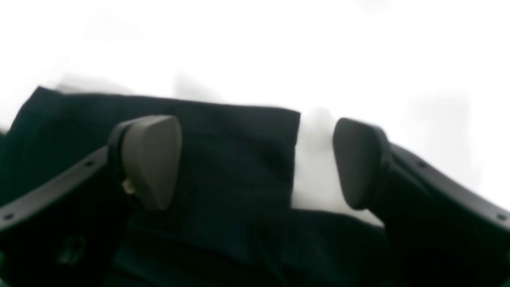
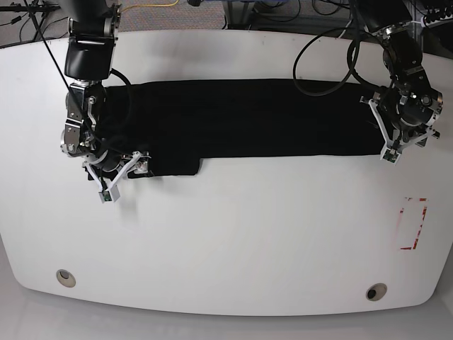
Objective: Fold the T-shirt properly
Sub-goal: 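Tuck the shirt end under the right gripper and regrasp it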
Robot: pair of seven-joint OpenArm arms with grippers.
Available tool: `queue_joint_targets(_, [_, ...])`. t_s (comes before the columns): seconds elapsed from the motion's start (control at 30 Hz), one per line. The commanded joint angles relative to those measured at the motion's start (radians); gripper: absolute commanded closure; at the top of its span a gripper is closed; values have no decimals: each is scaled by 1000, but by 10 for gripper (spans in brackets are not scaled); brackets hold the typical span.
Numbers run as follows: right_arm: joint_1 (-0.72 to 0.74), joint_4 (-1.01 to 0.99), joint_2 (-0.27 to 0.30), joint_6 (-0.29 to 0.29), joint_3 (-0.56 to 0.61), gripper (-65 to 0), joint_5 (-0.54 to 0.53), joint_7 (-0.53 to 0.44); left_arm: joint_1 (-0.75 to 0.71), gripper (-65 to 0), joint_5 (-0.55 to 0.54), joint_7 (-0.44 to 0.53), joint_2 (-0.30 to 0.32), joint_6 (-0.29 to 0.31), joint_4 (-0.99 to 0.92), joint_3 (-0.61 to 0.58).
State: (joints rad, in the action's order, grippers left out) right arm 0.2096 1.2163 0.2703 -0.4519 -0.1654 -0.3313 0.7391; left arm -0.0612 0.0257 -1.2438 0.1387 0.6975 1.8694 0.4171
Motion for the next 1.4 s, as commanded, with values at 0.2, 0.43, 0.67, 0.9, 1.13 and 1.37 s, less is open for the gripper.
queue_joint_targets(0.2, [-25, 58, -42, -5, 2, -328, -9, 9, 13, -392, 0, 8, 11, 1, 17, 3])
queue_joint_targets(0.43, [-31, 110, -56, -5, 2, 0, -9, 15, 13, -392, 0, 8, 11, 1, 16, 1])
queue_joint_targets(0.67, [-35, 193, -58, -26, 2, 0, -10, 15, 13, -392, 0, 8, 11, 1, 14, 1])
queue_joint_targets(0.9, [-92, 363, -52, -135, 0, 0, -93, 60, 13, -392, 0, 8, 11, 1, 12, 1])
queue_joint_targets(1.13, [-181, 504, -45, -190, 0, 0, -308, 164, 13, -392, 1, 9, 16, 1, 12, 1])
queue_joint_targets(1.37, [-293, 603, -9, -212, 3, 0, -521, 248, 13, -392, 4, 9, 17, 1, 12, 1])
